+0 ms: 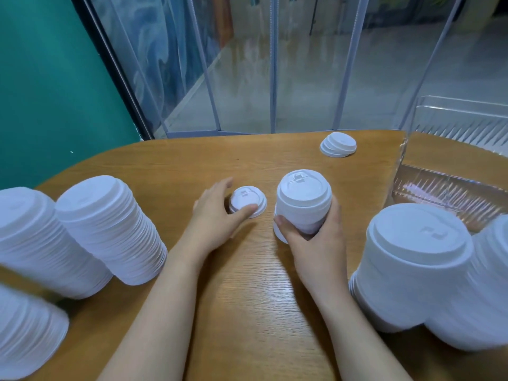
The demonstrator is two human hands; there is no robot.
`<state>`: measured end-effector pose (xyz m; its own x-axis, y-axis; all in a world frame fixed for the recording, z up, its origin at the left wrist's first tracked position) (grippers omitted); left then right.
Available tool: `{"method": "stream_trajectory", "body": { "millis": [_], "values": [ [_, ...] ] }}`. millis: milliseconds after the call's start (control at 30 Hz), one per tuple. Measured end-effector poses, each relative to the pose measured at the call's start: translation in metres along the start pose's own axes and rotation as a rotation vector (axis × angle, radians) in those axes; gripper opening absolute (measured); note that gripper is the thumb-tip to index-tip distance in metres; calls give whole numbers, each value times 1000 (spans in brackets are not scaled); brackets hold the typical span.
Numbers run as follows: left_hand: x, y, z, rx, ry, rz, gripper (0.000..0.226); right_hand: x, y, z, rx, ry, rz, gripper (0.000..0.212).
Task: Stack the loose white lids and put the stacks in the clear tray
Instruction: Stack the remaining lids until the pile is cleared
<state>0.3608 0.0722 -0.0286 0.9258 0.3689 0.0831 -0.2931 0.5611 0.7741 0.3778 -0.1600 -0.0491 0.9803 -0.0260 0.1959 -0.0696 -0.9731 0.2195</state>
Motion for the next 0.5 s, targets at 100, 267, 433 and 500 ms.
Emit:
{"method": "stream_trajectory", "body": {
  "millis": [100,267,433,500],
  "values": [
    [0,-9,-3,53,-10,-11,79,0,-1,0,1,-5,0,94],
    [6,-9,-5,29,-17,44,76,0,0,-2,5,5,-10,95],
    [4,12,2,-137,-47,181,76,0,-2,-1,5,6,-13,93],
    [2,27,14,-208,-93,247,71,0,-1,0,3,6,-9,93]
  ]
}}
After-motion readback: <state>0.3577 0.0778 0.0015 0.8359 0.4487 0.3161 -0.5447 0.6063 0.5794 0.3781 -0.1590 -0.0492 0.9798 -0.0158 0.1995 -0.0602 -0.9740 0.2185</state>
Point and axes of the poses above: each hand's wrist, its own x-axis towards the middle knuckle, its own y-axis out of the back of the hand, z = x × y, the point moved 10 cm from there along x, towards the middle knuckle
